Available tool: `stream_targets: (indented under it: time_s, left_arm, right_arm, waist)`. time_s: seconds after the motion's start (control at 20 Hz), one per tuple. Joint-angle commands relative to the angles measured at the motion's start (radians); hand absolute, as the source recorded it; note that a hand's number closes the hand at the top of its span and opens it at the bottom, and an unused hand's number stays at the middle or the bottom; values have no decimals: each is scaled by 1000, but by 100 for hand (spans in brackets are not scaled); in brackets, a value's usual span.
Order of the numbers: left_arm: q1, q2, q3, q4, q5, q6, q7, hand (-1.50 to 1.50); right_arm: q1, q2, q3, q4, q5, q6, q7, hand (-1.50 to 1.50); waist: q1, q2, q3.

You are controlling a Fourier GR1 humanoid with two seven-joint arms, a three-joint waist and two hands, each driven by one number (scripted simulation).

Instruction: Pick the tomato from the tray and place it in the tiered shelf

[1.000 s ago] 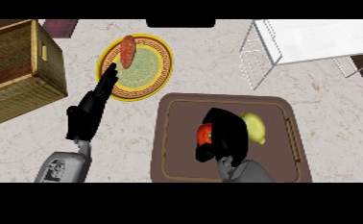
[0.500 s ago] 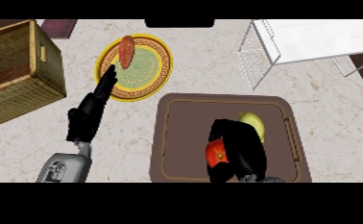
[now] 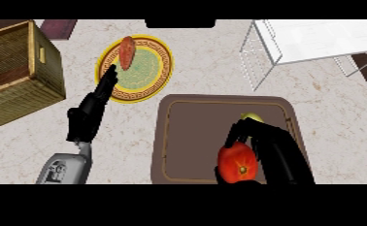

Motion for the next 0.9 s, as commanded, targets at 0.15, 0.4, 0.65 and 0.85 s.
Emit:
stream_targets:
  time_s: [0.15,0.4,0.65,0.85]
  left_arm:
    - [-28,6,22,28,8,-20,-11,0]
    - [-13,-32,-32,-37,-38,18,59,0]
    - [18,-16,-15,-39,-33,6,30,0]
    - [-18,-31,-2,19,-24,2,3,0]
  right_arm:
    - [-77,17,-98,-288,25,107,196,150]
    - [-189,-48,-218,-343,61,189,279,150]
    - [-380,-68,-401,-303,-2,238,340,150]
    - [-526,-137,-517,-174,-14,274,328,150]
  waist:
    - [6,2,-1]
    - [4,0,-1]
    - [10,0,-1]
    - [11,2,-1]
